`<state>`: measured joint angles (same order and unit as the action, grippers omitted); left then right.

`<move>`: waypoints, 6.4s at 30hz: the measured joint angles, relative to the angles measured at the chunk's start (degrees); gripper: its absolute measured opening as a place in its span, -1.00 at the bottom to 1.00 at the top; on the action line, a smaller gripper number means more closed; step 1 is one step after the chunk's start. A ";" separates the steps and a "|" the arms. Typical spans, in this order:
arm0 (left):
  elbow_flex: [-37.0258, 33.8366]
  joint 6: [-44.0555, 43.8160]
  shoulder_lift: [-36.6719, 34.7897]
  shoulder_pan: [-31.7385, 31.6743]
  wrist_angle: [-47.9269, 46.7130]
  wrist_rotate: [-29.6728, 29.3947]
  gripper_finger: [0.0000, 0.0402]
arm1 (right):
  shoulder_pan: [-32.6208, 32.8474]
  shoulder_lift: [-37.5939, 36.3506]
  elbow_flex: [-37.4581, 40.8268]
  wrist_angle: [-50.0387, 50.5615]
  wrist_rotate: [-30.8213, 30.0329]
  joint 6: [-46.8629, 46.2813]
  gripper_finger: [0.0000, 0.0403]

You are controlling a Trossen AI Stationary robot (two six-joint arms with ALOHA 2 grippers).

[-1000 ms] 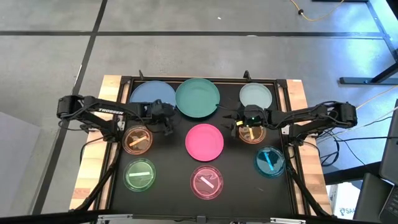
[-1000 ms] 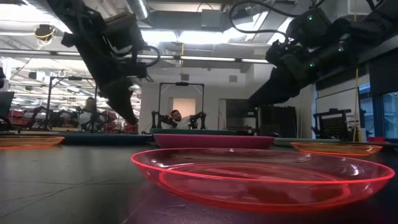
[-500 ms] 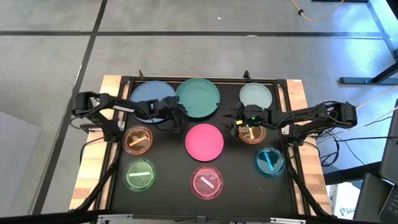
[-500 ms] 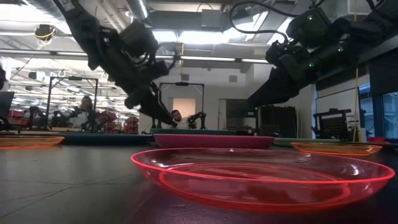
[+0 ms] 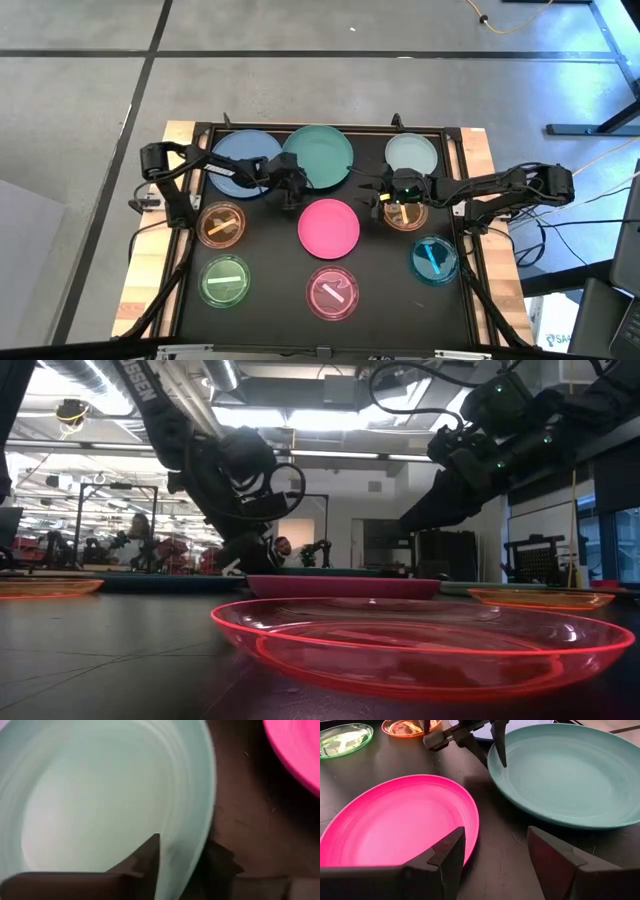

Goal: Stack plastic plates
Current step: Stack the green plate on the blue plate, then stack the pink plate on the green plate, then stack the gray plate on the pink plate

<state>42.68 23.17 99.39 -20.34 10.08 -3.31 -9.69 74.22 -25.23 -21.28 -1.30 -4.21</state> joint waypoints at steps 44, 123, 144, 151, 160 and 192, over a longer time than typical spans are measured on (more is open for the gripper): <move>-9.31 -38.06 -19.41 10.67 -24.99 -15.54 -0.61 | 1.51 0.00 0.04 0.83 -1.20 4.47 0.02; -10.32 -14.71 -8.70 37.06 10.97 -11.94 -0.25 | 4.04 17.92 -9.14 7.13 -2.75 -15.07 0.02; 8.25 -4.83 2.91 34.54 -9.00 -7.08 -0.94 | 17.84 14.84 -9.07 10.77 -13.46 -16.62 0.02; 7.97 -14.12 -6.69 36.11 -17.74 -15.51 -0.93 | 24.98 5.87 -9.11 17.88 -22.44 -16.94 0.02; 8.06 -25.55 -21.21 34.42 -37.04 -31.10 -0.95 | 26.62 4.45 -9.08 18.19 -25.99 -16.12 0.02; -3.92 -35.03 -26.73 18.40 -39.43 -14.98 -0.35 | 26.18 4.79 -9.07 18.41 -30.03 -13.78 0.02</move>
<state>38.76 -11.86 72.67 -1.93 -29.35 -18.29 16.49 79.00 -34.30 -2.87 -31.33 -17.99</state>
